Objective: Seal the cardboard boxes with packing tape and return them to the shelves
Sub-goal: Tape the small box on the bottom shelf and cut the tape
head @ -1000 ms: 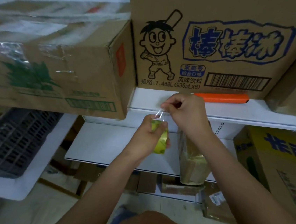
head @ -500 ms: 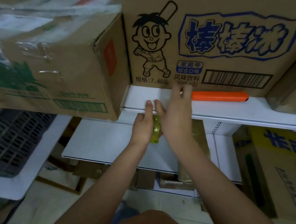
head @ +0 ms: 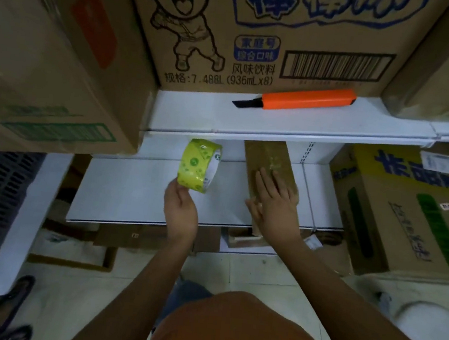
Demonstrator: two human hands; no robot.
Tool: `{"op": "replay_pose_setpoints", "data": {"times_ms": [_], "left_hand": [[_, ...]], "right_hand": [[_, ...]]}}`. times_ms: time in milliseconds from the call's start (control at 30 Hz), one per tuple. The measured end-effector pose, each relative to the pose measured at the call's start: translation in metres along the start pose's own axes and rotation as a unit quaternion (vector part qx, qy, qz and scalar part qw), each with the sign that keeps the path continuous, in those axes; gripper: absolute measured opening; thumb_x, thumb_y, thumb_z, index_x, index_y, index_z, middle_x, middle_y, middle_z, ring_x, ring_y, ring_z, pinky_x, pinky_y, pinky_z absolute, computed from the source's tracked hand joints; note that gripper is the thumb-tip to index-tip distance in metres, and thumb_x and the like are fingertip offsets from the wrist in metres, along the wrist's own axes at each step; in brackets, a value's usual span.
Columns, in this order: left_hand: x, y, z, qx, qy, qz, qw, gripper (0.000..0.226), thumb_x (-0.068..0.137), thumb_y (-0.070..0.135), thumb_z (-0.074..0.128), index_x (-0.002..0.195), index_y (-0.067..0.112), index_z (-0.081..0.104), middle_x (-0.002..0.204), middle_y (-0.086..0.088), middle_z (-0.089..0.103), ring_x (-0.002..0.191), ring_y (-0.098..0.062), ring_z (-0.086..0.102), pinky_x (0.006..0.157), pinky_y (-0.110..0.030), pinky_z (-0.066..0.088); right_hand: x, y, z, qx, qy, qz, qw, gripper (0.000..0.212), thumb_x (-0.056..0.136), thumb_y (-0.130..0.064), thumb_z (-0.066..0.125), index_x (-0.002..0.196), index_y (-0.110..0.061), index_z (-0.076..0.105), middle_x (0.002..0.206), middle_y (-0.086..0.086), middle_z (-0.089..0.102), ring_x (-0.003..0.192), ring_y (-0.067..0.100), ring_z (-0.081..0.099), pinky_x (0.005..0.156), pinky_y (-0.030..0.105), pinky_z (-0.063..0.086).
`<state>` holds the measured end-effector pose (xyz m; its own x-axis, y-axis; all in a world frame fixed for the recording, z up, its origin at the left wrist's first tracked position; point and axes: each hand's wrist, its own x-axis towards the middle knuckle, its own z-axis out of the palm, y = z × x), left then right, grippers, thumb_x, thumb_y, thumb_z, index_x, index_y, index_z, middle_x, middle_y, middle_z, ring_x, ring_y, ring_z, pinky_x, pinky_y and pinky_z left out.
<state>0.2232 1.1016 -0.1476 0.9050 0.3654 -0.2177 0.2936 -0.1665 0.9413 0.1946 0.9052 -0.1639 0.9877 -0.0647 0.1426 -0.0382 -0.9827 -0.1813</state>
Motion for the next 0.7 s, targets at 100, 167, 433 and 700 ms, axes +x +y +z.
{"op": "replay_pose_setpoints", "data": {"times_ms": [100, 167, 433, 700], "left_hand": [[-0.001, -0.015, 0.027, 0.098, -0.147, -0.063, 0.982, 0.016, 0.101, 0.021, 0.049, 0.107, 0.019, 0.065, 0.127, -0.018, 0.063, 0.121, -0.037, 0.057, 0.108, -0.046, 0.042], [-0.007, -0.003, 0.044, 0.127, -0.237, -0.081, 0.96, 0.033, 0.101, 0.024, 0.051, 0.13, 0.012, 0.061, 0.137, -0.012, 0.058, 0.128, -0.029, 0.053, 0.114, -0.041, 0.037], [-0.03, 0.039, 0.079, 0.117, -0.33, -0.104, 0.931, 0.034, 0.094, 0.023, 0.046, 0.071, 0.021, 0.071, 0.081, -0.014, 0.064, 0.087, -0.025, 0.061, 0.084, -0.03, 0.046], [-0.055, 0.039, 0.09, 0.167, -0.359, -0.077, 0.915, 0.046, 0.097, 0.046, 0.052, 0.136, 0.023, 0.052, 0.123, 0.003, 0.06, 0.111, -0.019, 0.056, 0.093, -0.031, 0.043]], "right_hand": [[0.002, 0.011, -0.005, -0.018, -0.014, -0.016, 1.0, 0.066, 0.096, -0.058, 0.032, 0.148, -0.019, 0.047, 0.152, -0.001, 0.046, 0.141, 0.027, 0.039, 0.115, 0.044, 0.02], [-0.001, 0.017, -0.002, -0.03, -0.018, -0.003, 0.999, 0.061, 0.097, -0.058, 0.033, 0.149, -0.027, 0.045, 0.157, 0.0, 0.039, 0.145, 0.032, 0.033, 0.119, 0.053, 0.012], [-0.009, 0.034, -0.003, 0.139, 0.017, 0.076, 0.987, 0.06, 0.104, -0.048, 0.028, 0.159, -0.023, 0.021, 0.165, 0.02, 0.007, 0.146, 0.04, 0.027, 0.109, 0.049, 0.037], [-0.033, 0.035, -0.01, 0.318, -0.001, 0.238, 0.918, 0.059, 0.108, -0.034, 0.031, 0.16, -0.019, 0.007, 0.133, 0.016, 0.061, 0.106, 0.034, 0.064, 0.072, 0.028, 0.04]]}}
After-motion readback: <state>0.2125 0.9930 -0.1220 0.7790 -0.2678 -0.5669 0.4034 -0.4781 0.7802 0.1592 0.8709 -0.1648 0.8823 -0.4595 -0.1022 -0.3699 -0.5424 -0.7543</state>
